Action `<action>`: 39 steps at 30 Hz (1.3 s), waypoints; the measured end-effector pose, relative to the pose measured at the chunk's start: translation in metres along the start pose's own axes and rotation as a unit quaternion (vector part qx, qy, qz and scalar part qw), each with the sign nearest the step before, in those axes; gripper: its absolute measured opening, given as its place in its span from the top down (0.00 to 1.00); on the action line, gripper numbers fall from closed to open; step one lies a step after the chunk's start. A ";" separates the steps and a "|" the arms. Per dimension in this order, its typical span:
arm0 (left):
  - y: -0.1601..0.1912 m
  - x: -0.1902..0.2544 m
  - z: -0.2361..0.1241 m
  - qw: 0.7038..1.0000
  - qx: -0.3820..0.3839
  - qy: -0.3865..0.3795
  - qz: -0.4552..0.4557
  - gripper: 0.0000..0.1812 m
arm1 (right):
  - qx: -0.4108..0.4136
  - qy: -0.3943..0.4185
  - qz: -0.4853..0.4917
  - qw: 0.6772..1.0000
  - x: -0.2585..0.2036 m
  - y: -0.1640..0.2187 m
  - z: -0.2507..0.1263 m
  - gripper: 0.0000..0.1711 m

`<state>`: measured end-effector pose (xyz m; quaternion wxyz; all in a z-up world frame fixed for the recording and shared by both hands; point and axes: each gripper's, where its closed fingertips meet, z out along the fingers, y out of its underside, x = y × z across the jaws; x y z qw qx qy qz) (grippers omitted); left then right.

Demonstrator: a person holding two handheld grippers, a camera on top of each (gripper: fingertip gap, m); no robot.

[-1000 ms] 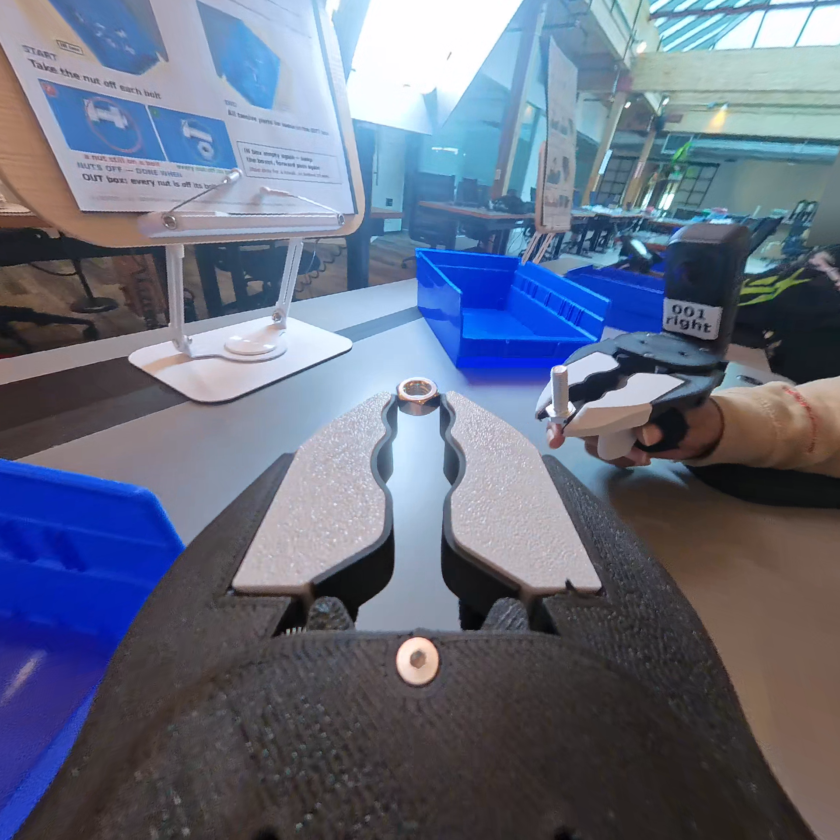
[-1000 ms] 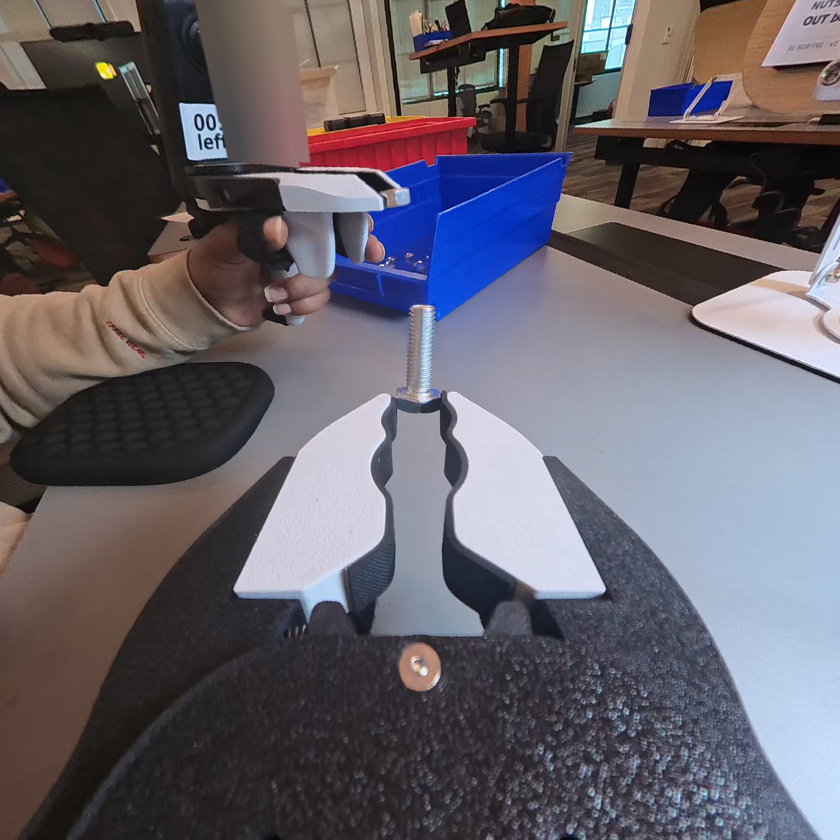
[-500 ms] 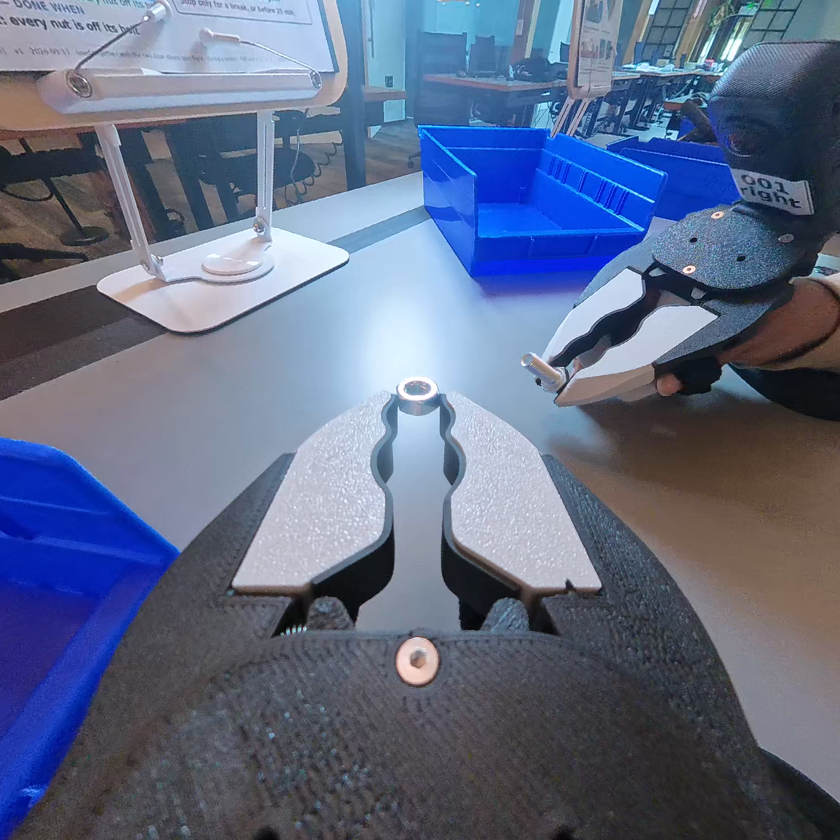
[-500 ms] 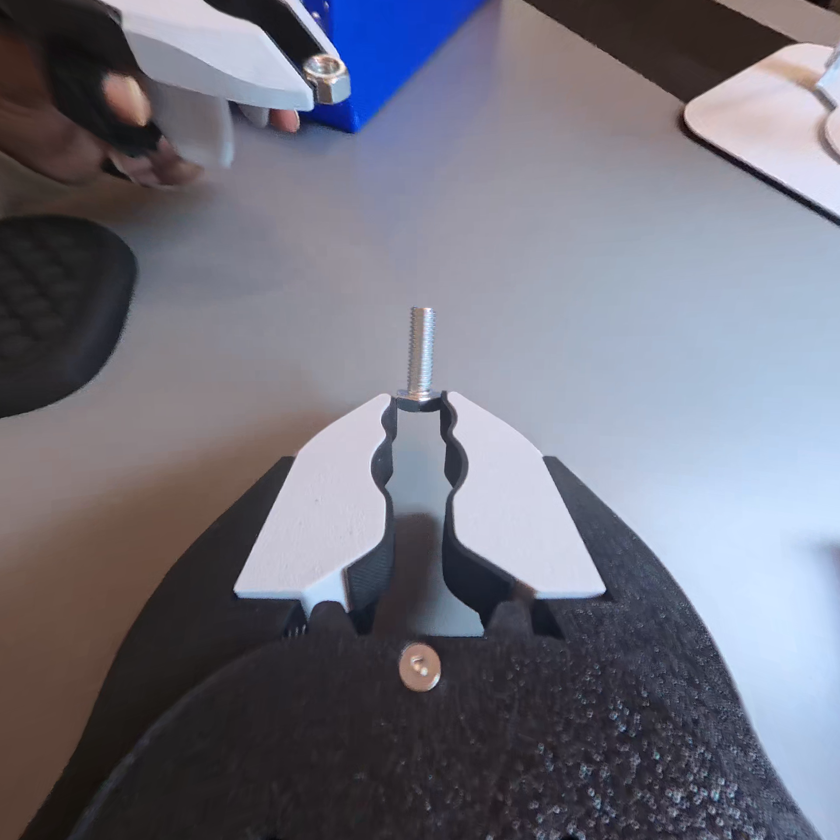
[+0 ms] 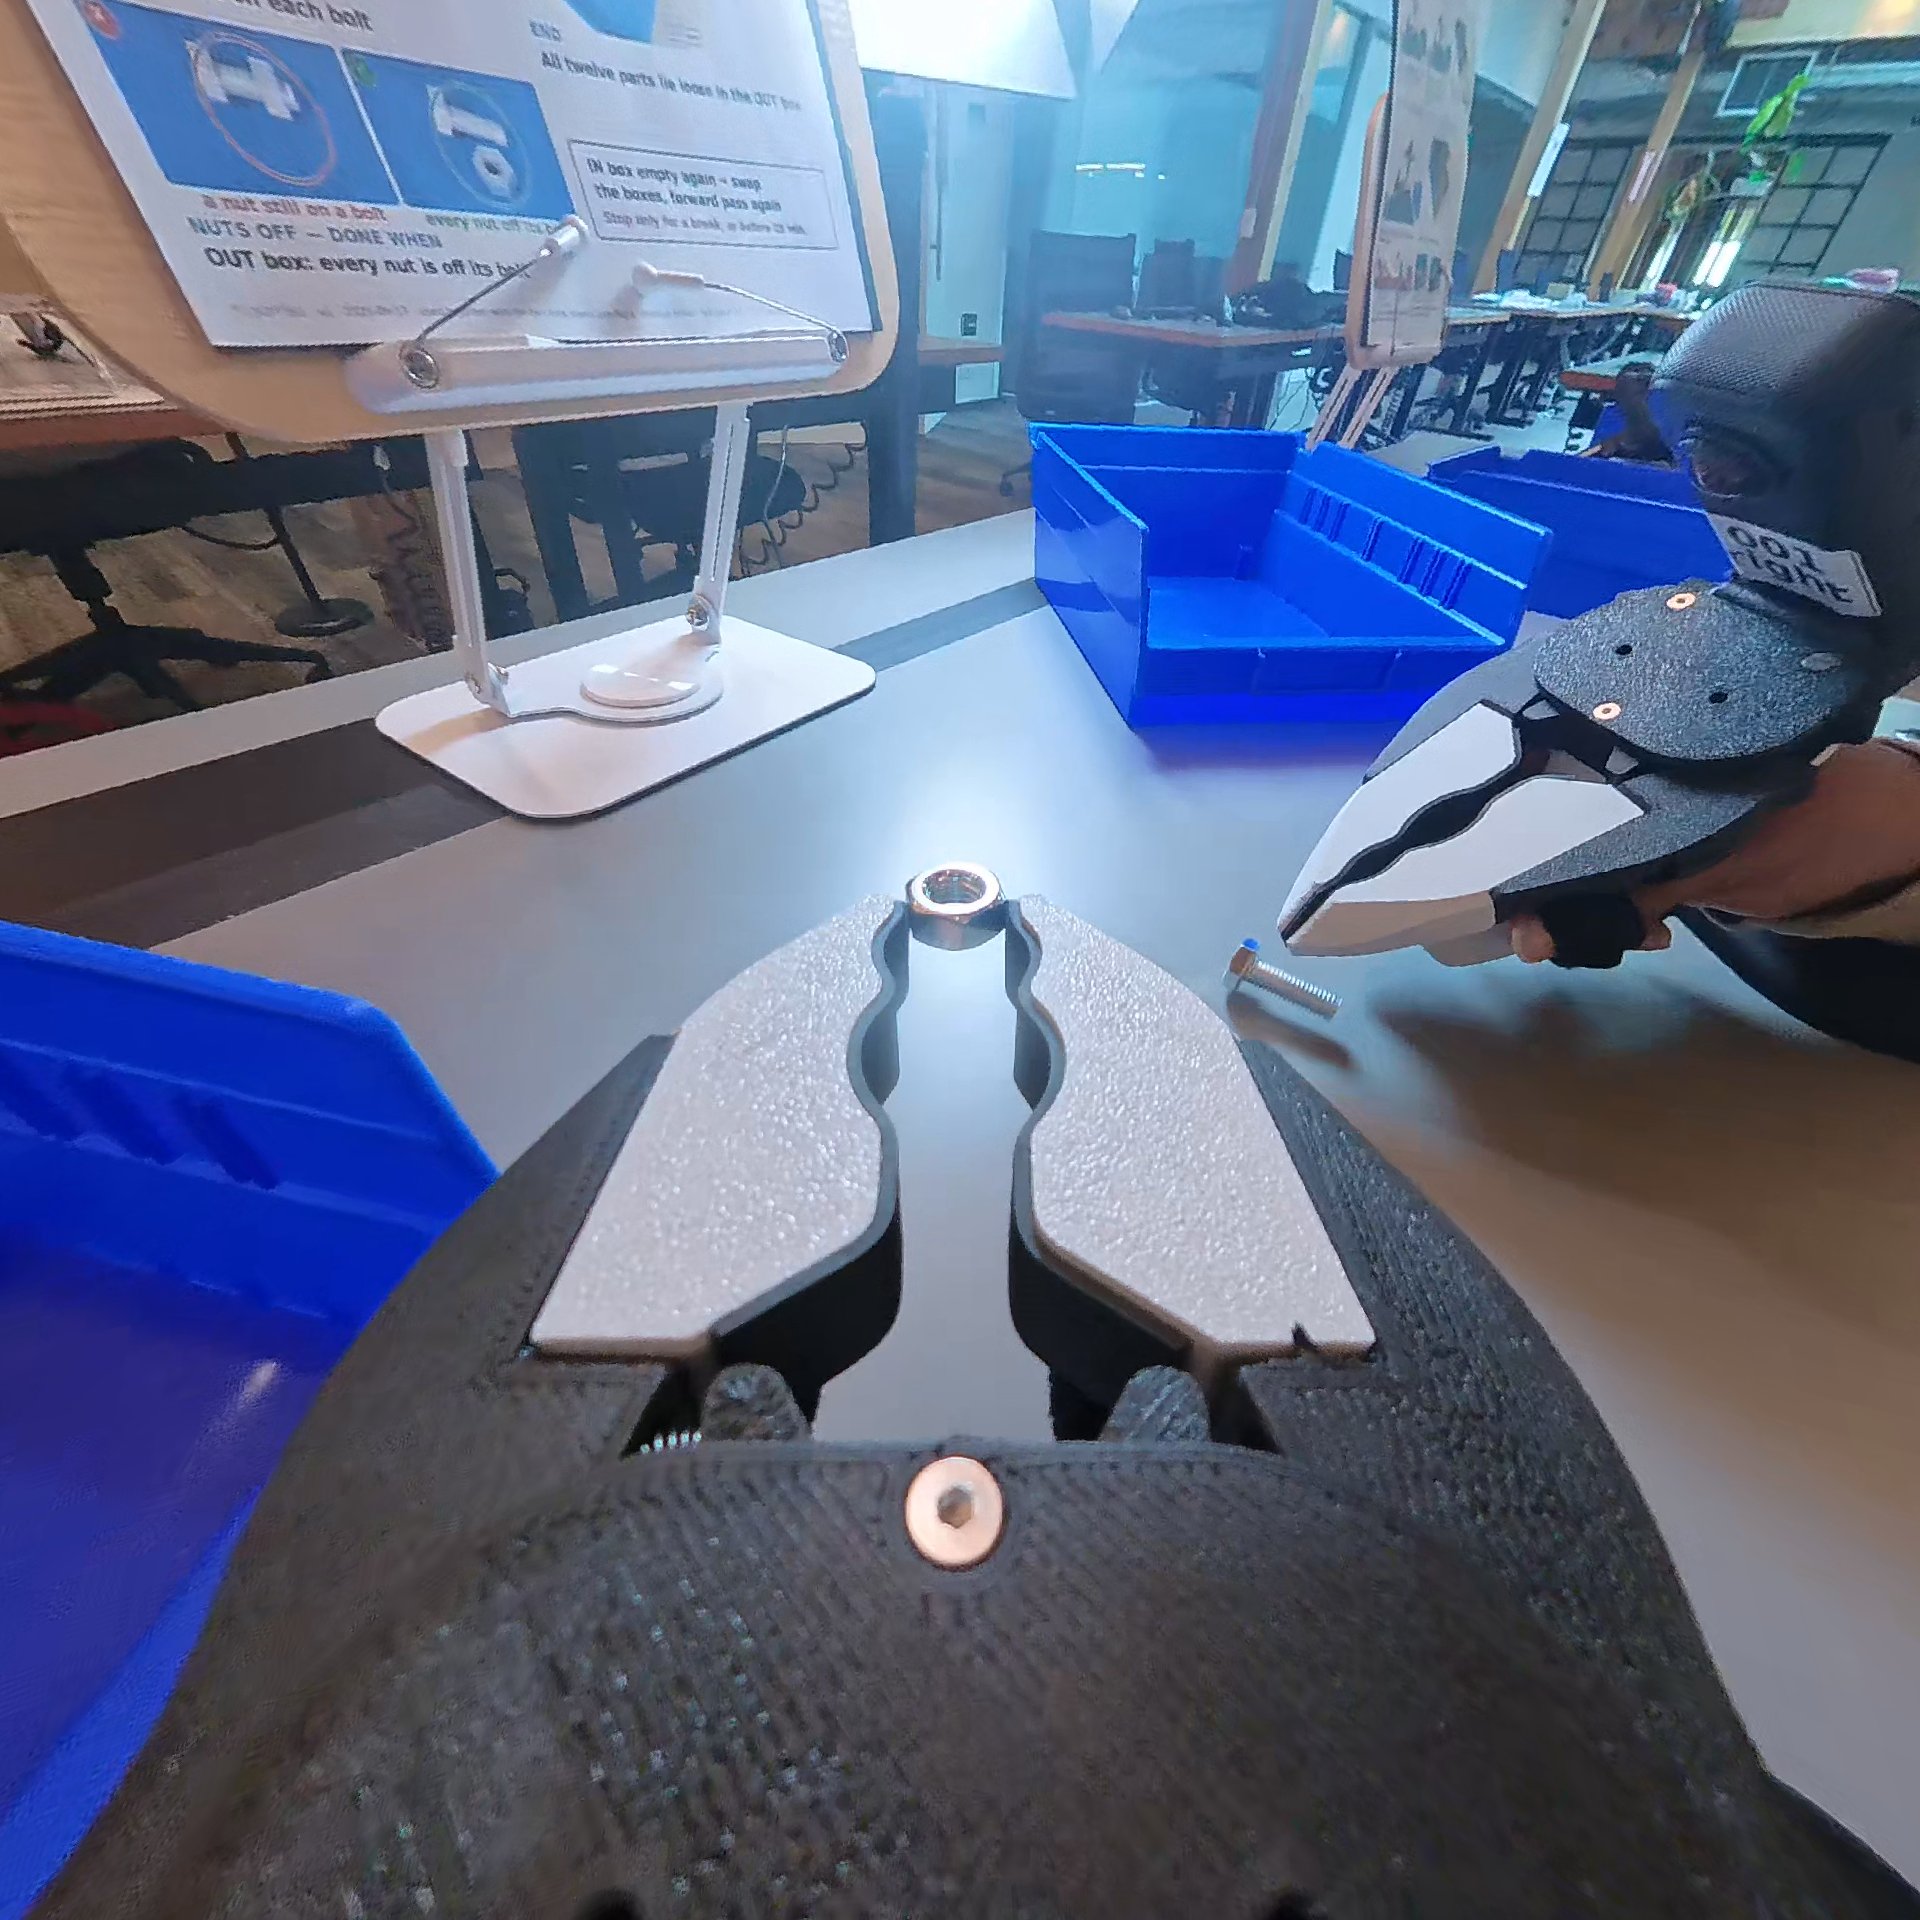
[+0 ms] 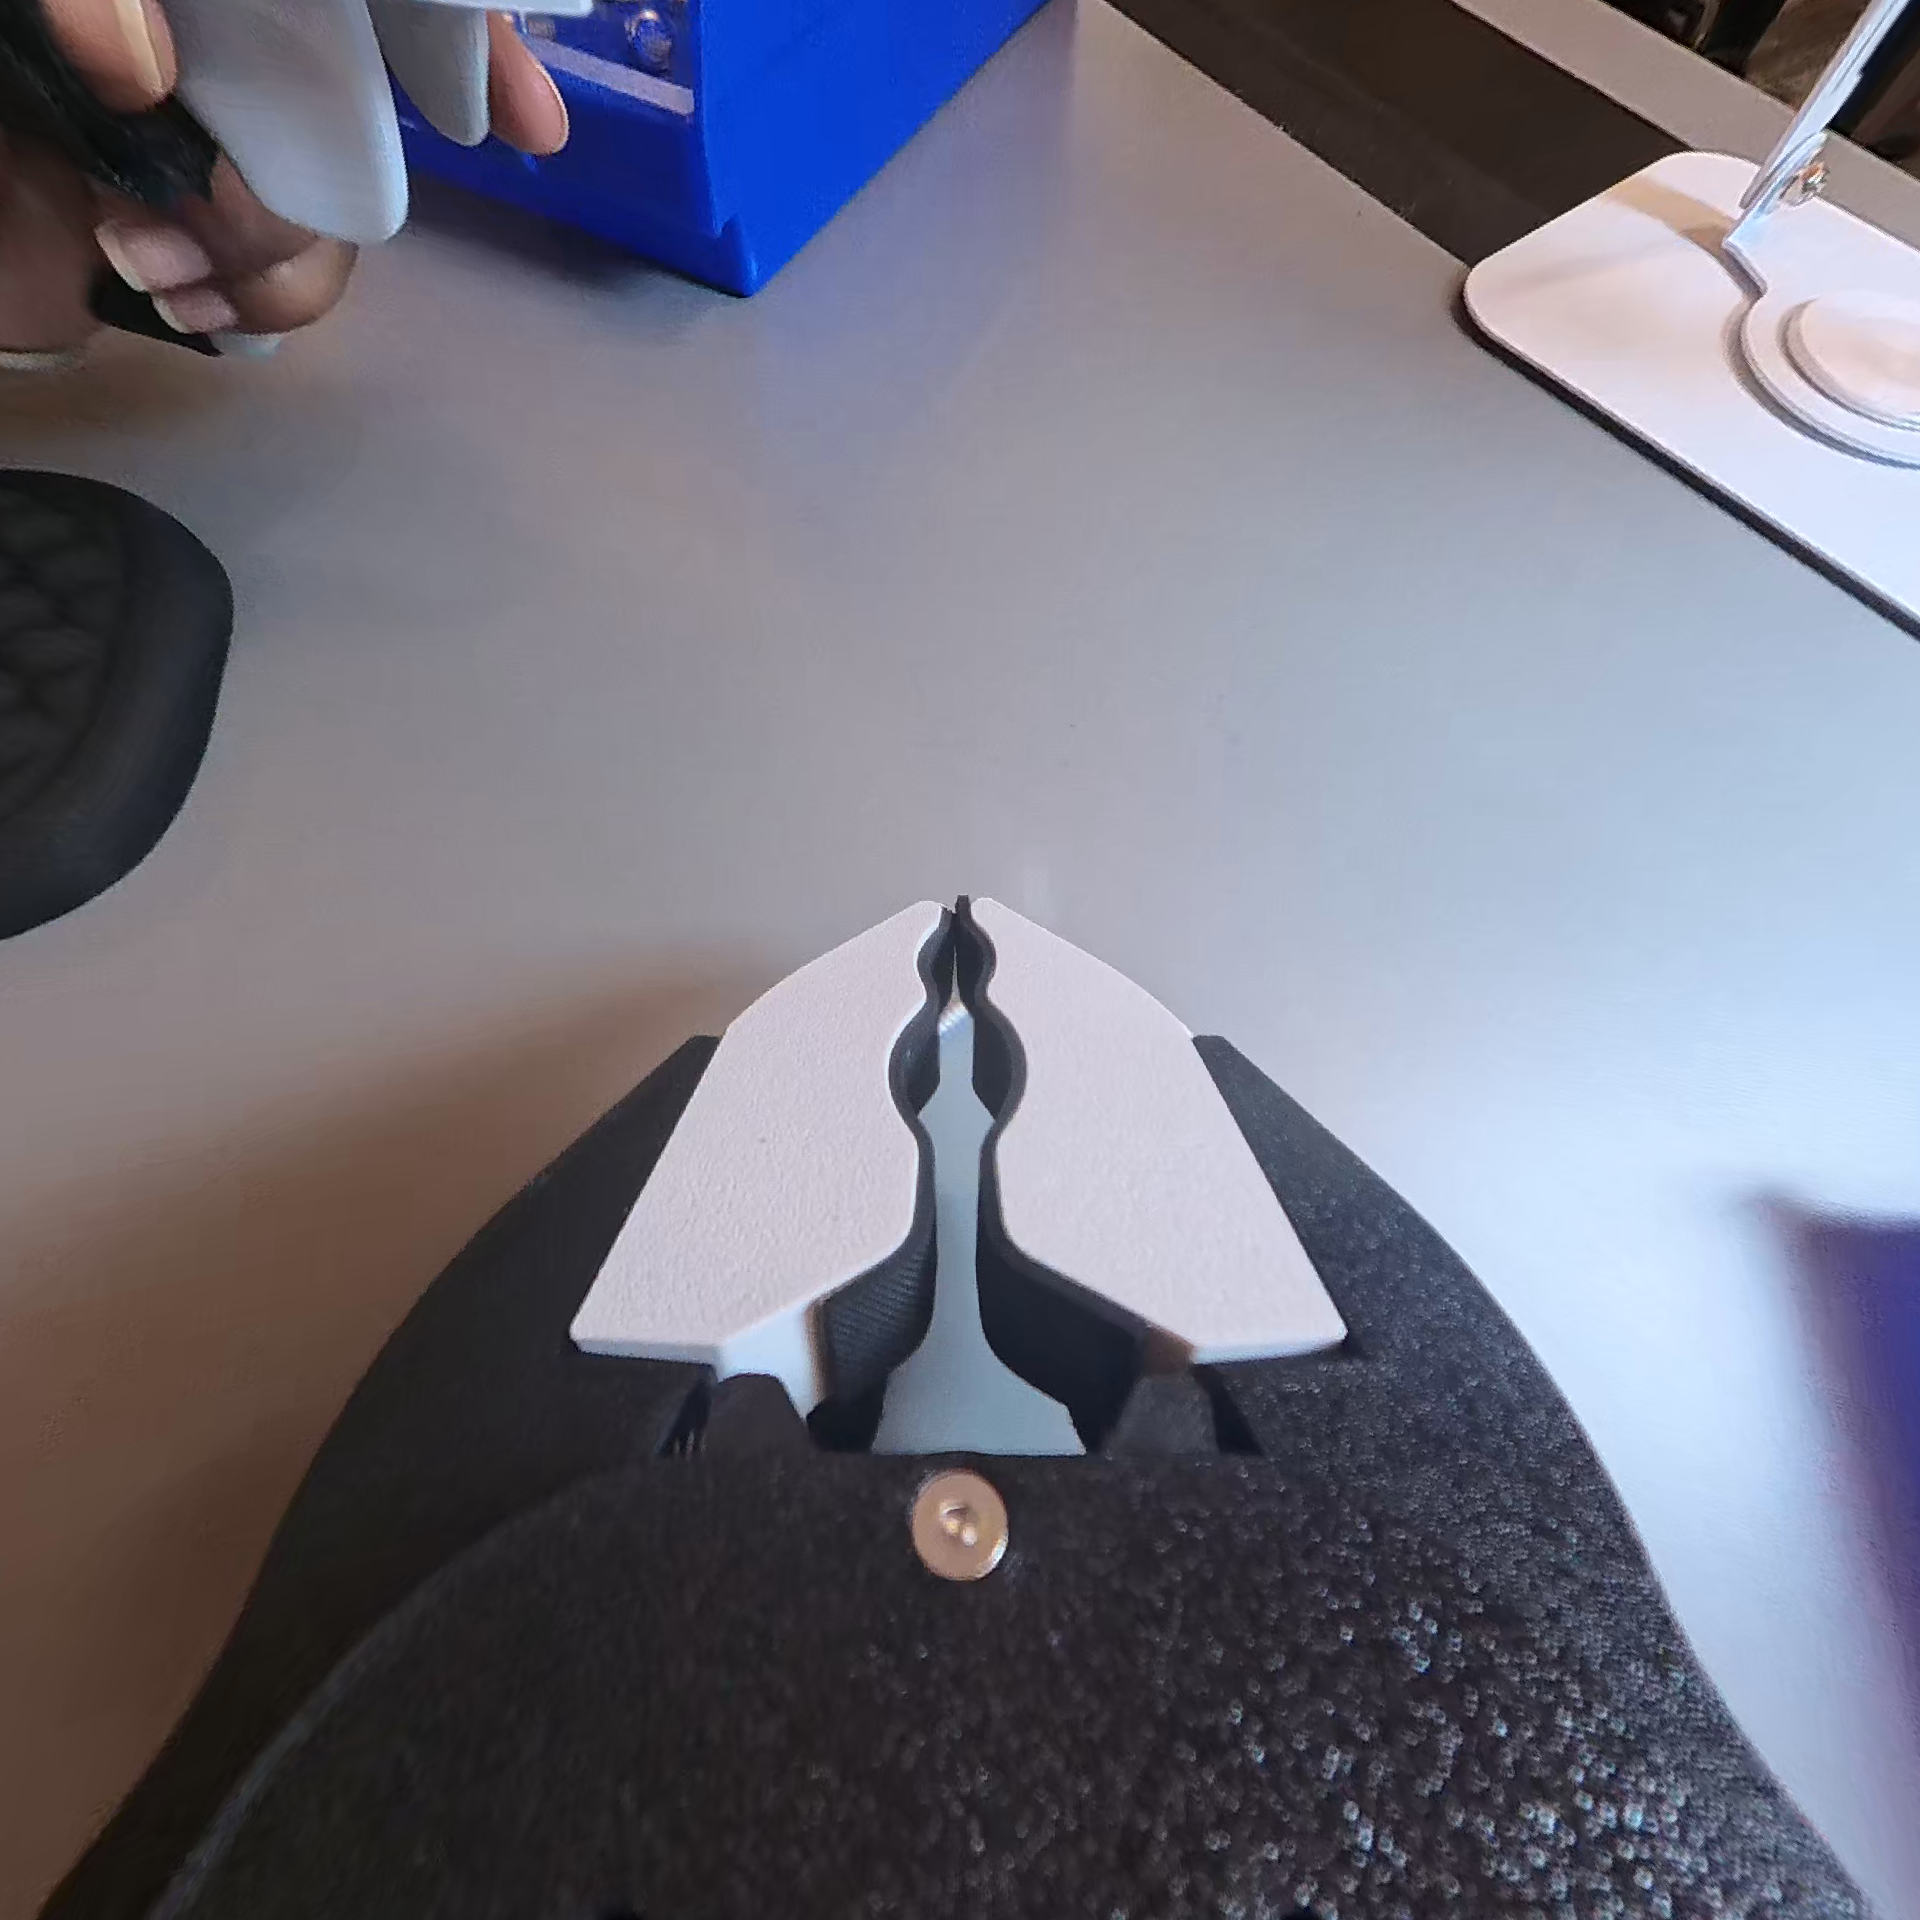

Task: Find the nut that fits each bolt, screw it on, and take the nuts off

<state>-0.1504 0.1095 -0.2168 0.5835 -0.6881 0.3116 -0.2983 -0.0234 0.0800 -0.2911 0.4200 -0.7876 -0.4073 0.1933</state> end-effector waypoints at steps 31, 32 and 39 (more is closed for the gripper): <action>0.033 -0.289 -0.040 0.910 -0.154 -0.340 -0.179 0.90 | 0.062 0.068 0.008 0.996 0.023 -0.016 -0.009 0.91; 0.045 -0.297 -0.039 0.902 -0.185 -0.347 -0.179 0.90 | 0.064 0.069 0.005 0.996 0.023 -0.016 -0.010 0.91; 0.082 -0.316 -0.033 0.882 -0.285 -0.334 -0.171 0.90 | 0.058 0.064 0.010 0.996 0.031 -0.011 -0.009 0.91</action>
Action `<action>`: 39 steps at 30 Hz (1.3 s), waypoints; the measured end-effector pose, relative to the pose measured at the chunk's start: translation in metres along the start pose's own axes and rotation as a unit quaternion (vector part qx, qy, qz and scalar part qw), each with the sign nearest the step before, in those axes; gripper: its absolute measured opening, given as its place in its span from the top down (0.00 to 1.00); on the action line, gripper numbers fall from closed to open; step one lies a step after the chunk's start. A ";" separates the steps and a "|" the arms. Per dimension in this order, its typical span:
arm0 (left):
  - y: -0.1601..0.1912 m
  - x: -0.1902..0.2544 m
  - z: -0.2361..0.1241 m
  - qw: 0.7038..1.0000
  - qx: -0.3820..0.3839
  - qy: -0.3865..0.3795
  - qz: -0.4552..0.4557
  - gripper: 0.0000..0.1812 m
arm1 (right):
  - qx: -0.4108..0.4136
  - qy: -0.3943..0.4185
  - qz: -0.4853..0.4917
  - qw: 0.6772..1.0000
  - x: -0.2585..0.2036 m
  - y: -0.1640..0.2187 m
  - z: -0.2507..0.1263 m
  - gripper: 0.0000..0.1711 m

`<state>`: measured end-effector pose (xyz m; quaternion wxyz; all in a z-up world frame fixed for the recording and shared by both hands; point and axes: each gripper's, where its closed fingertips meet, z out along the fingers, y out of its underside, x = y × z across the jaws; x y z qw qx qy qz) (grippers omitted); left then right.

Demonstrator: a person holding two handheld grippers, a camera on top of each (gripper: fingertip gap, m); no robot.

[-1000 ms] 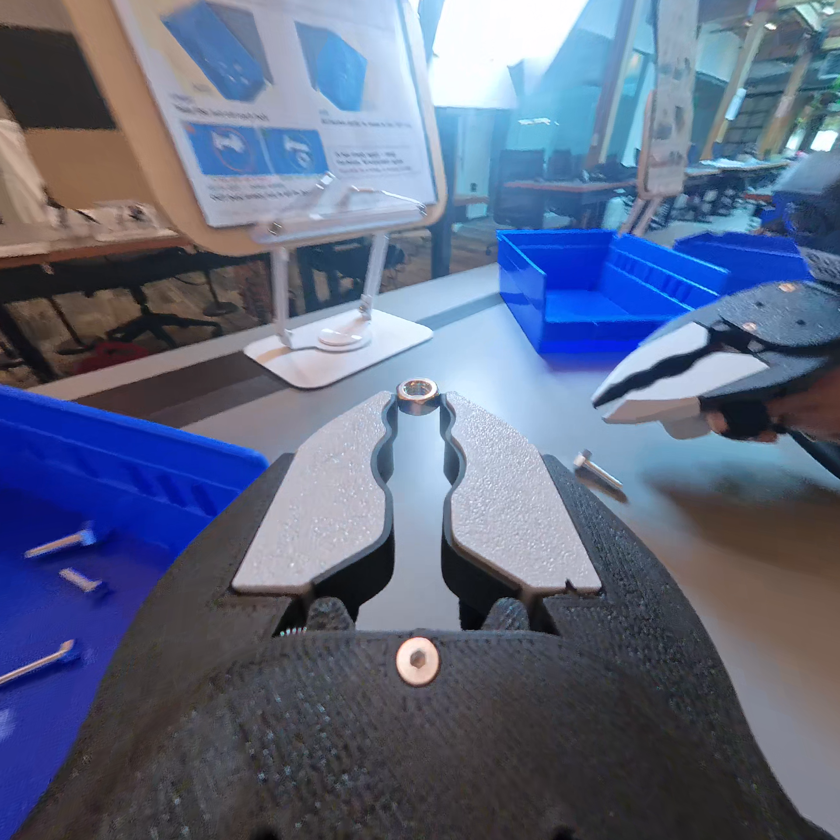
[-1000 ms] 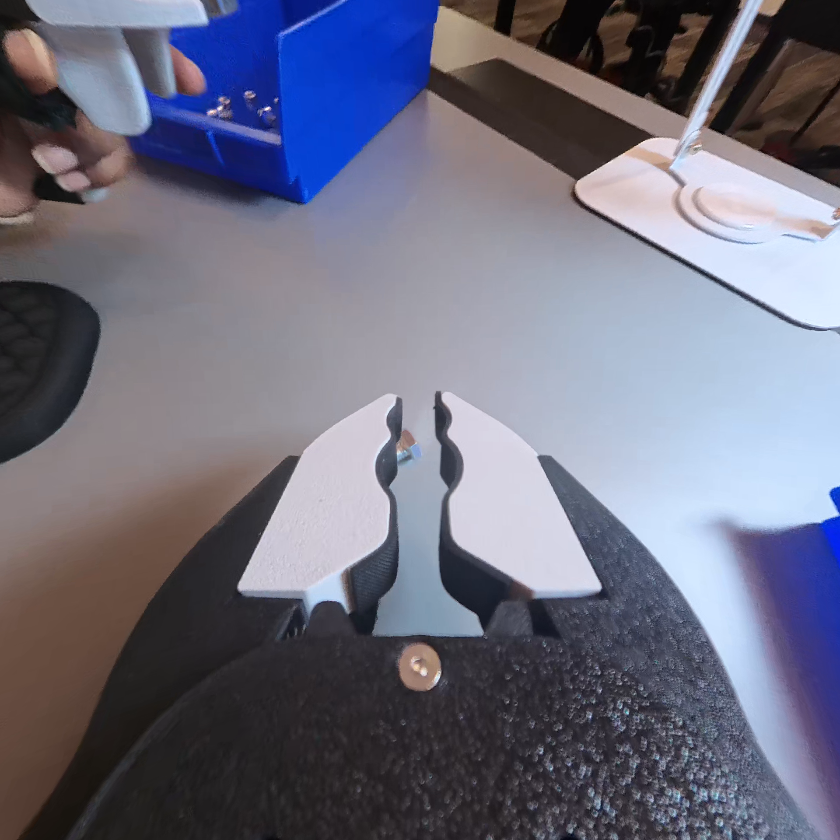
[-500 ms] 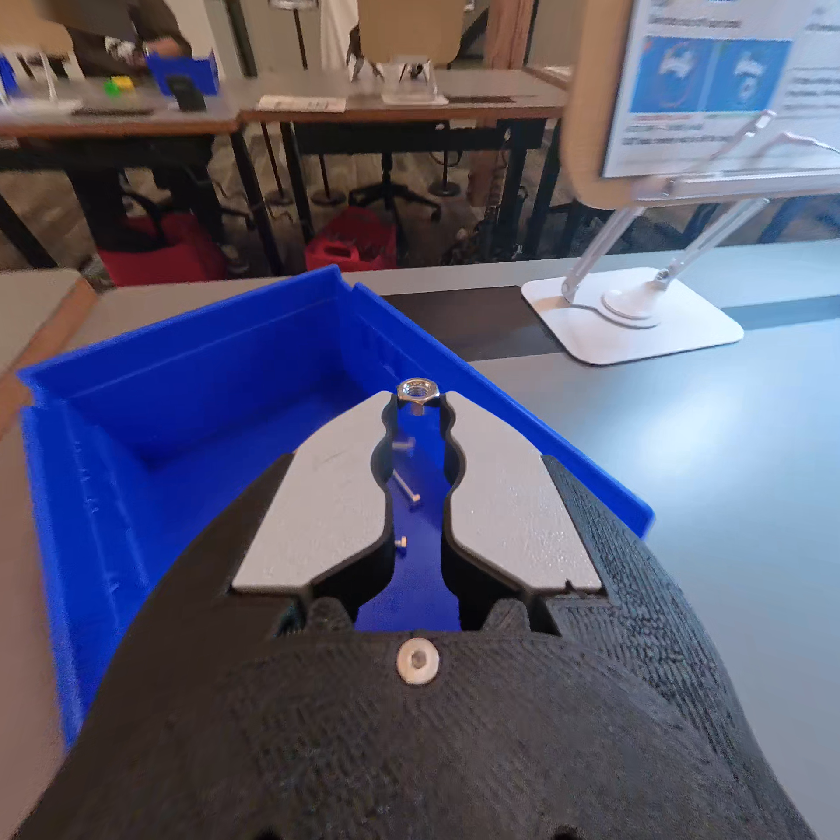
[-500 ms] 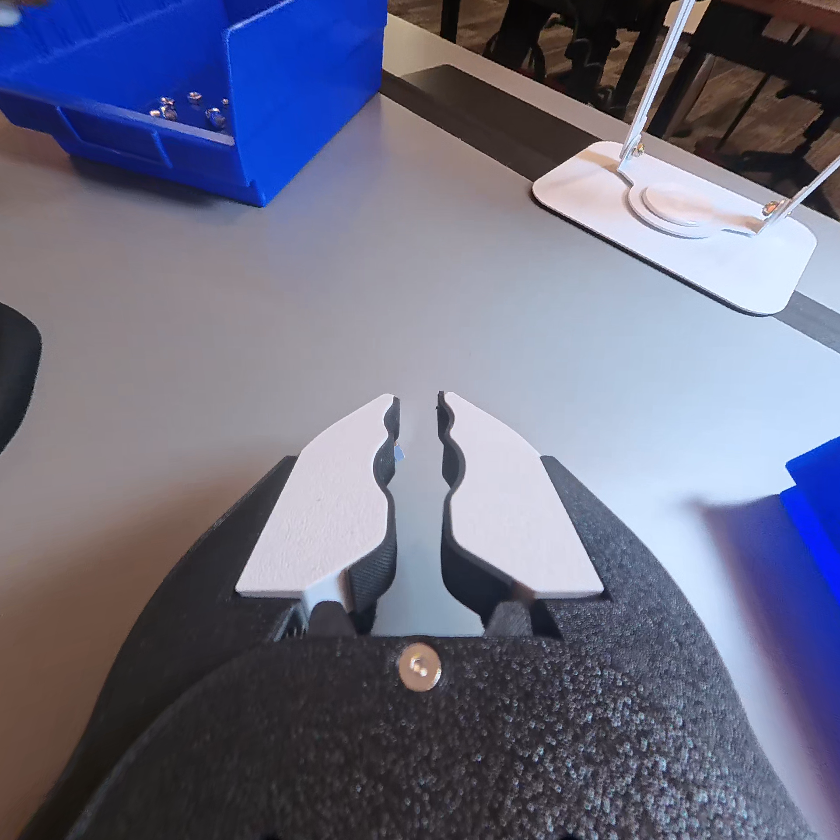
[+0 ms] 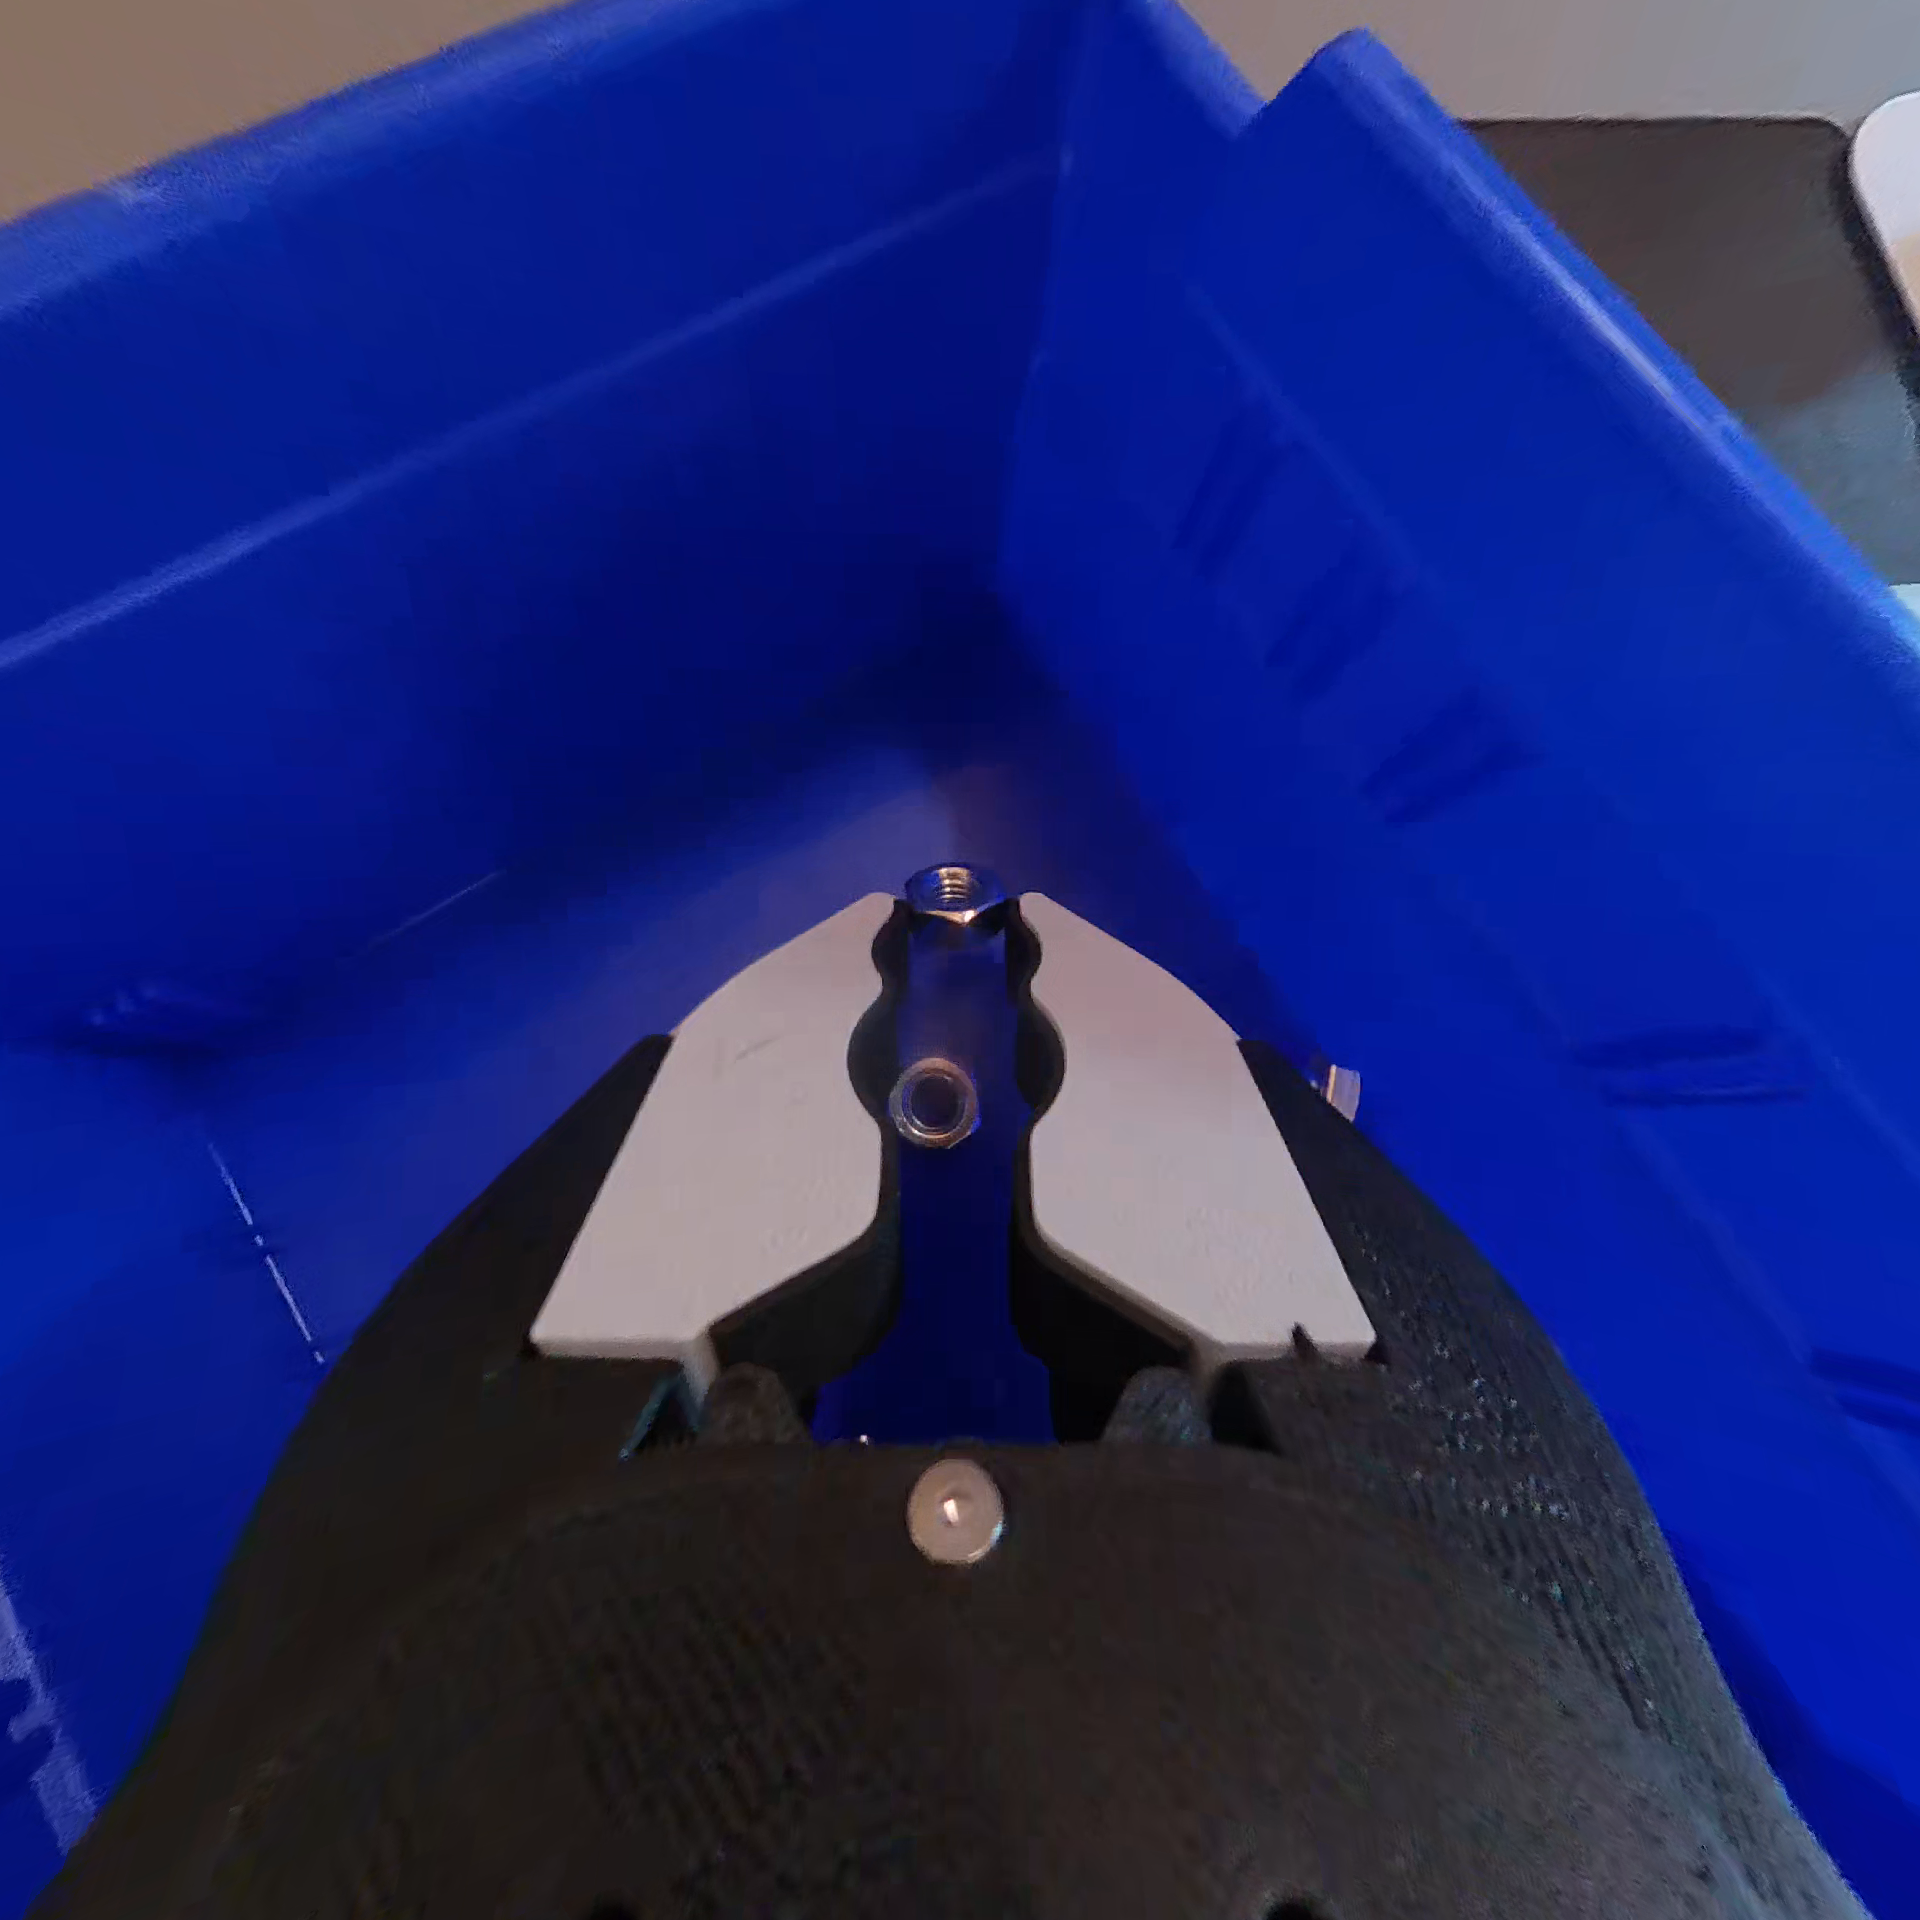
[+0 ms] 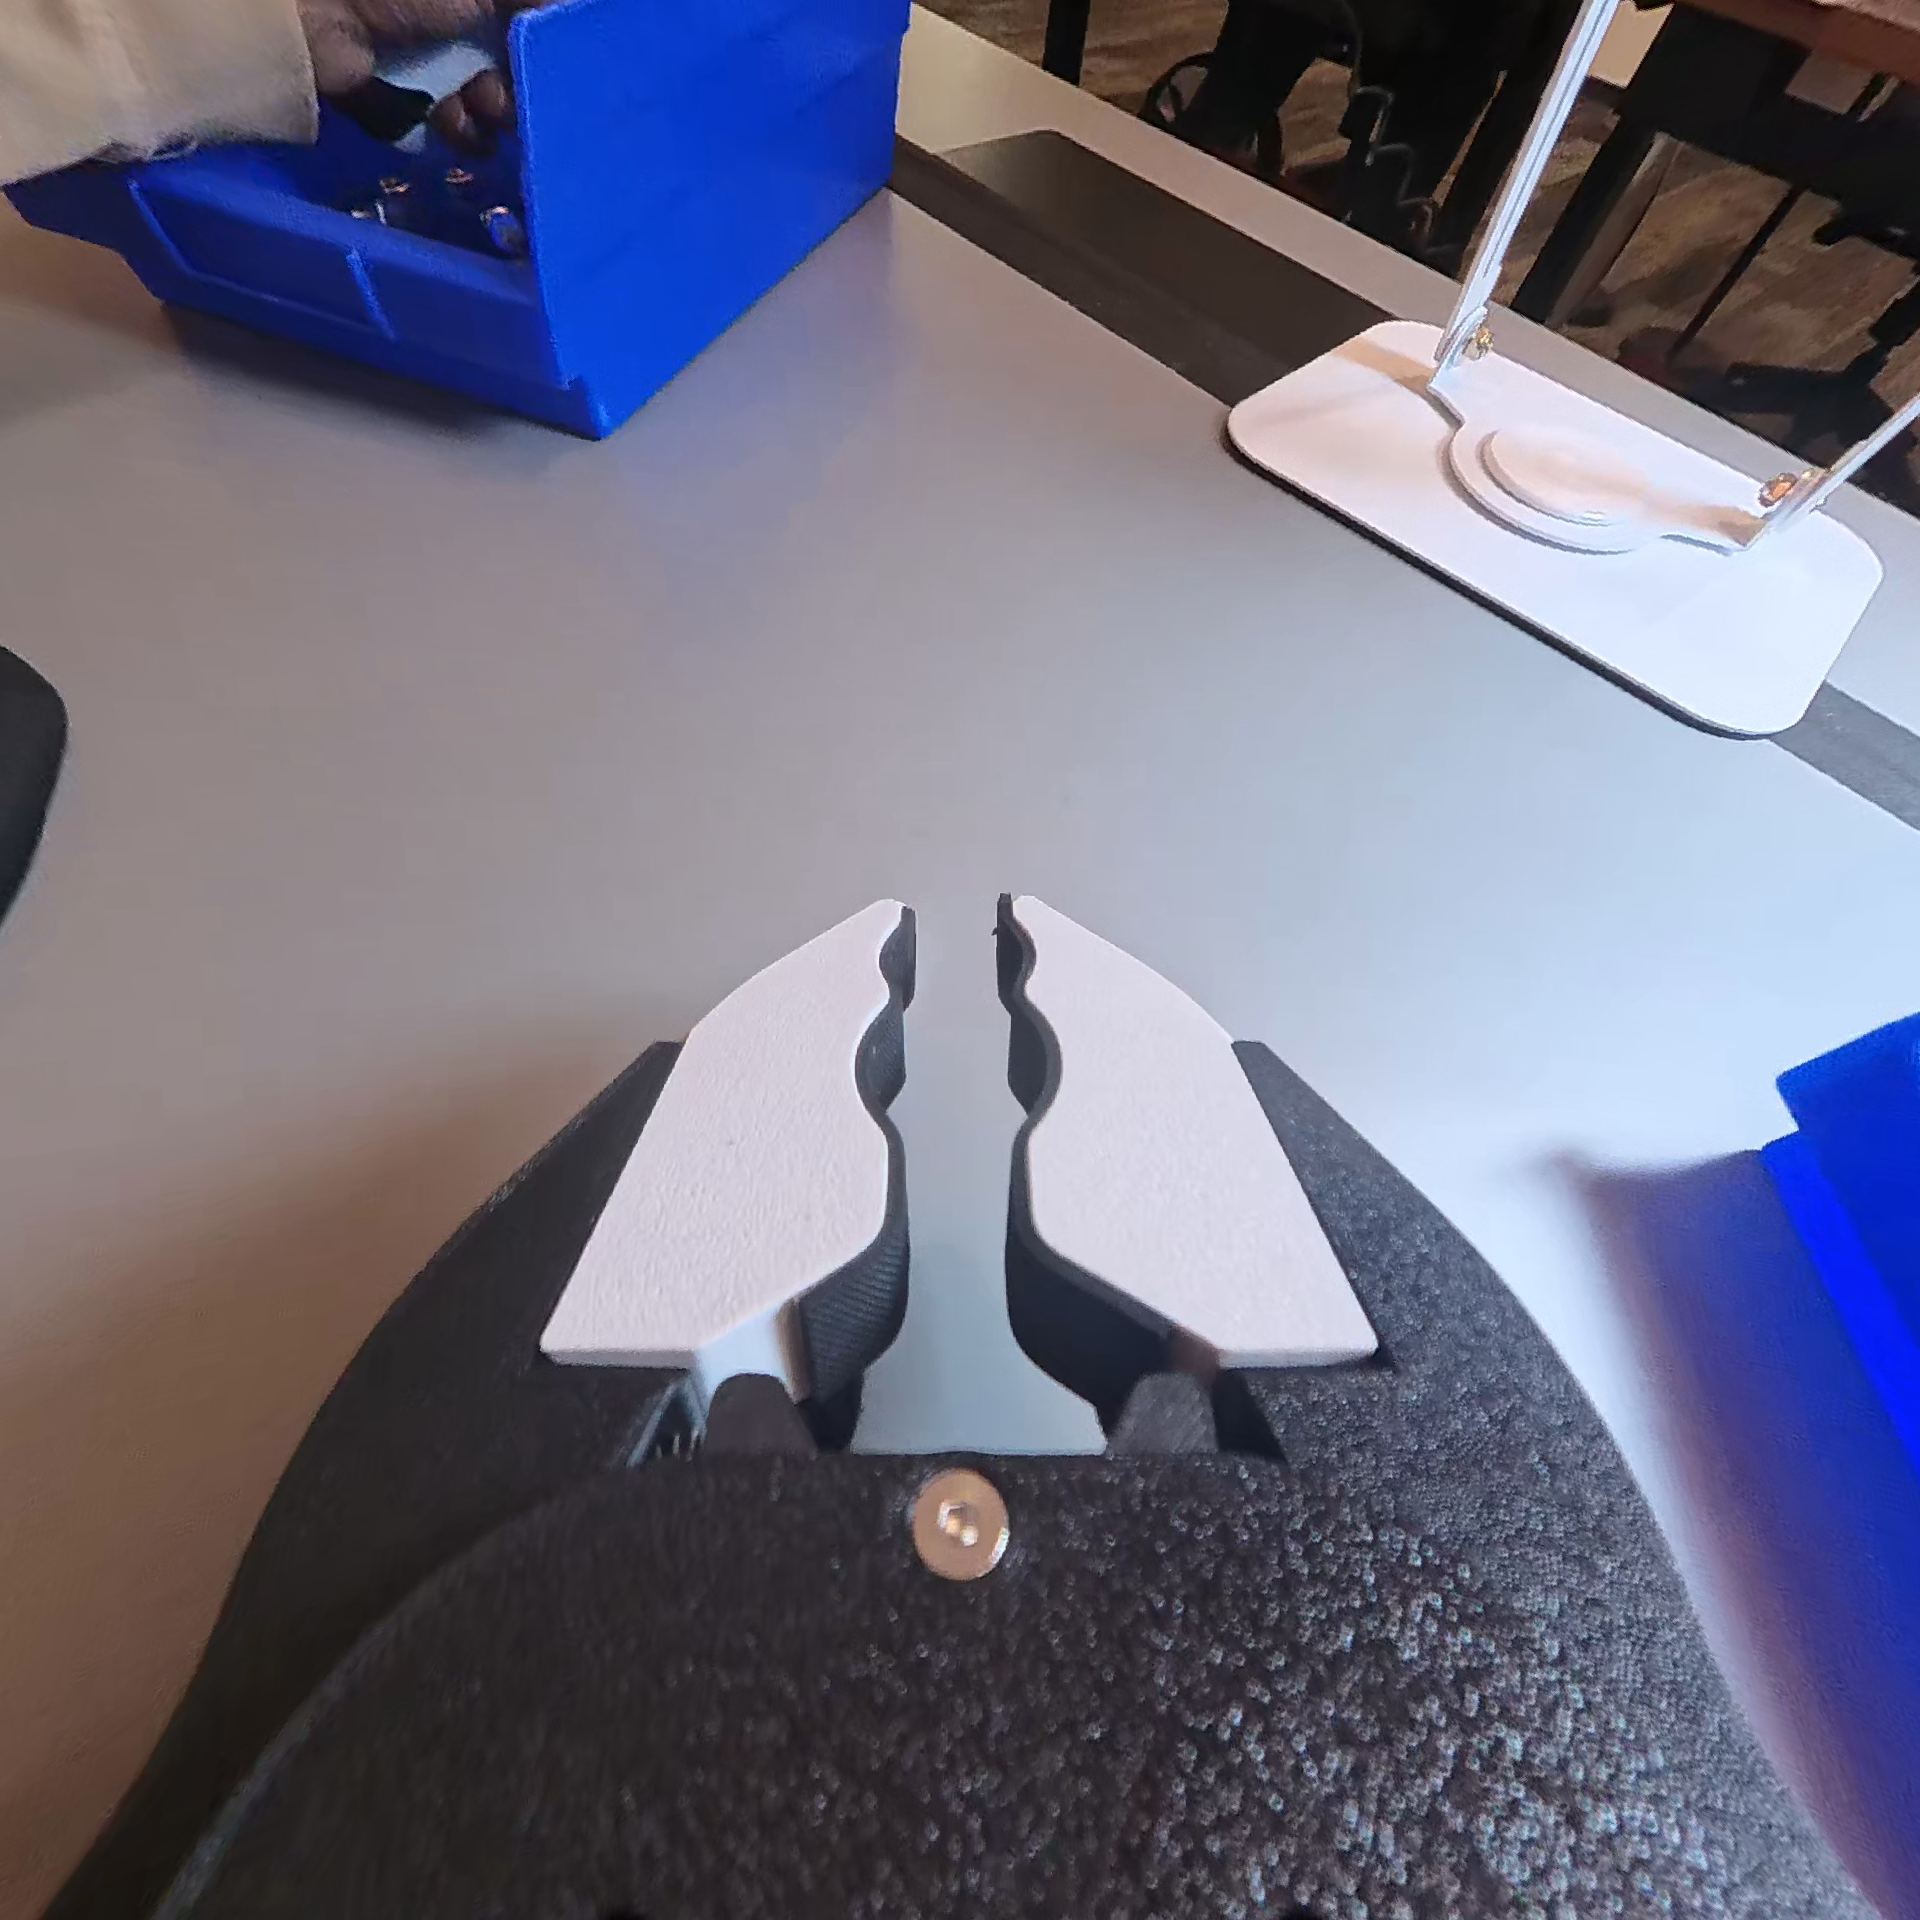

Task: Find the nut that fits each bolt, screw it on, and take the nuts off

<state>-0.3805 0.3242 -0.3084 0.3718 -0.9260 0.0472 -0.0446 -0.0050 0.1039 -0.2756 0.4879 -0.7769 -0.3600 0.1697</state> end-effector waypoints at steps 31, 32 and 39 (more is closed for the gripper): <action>0.158 0.390 -0.124 0.884 -0.070 0.375 0.269 0.83 | 0.024 0.040 0.017 0.999 0.034 -0.012 -0.017 0.91; 0.159 0.391 -0.120 0.882 -0.080 0.369 0.282 0.83 | 0.024 0.039 0.016 0.999 0.034 -0.013 -0.018 0.91; 0.174 0.415 -0.125 0.823 -0.093 0.392 0.401 0.89 | 0.031 0.031 0.015 0.999 0.038 -0.015 -0.023 0.91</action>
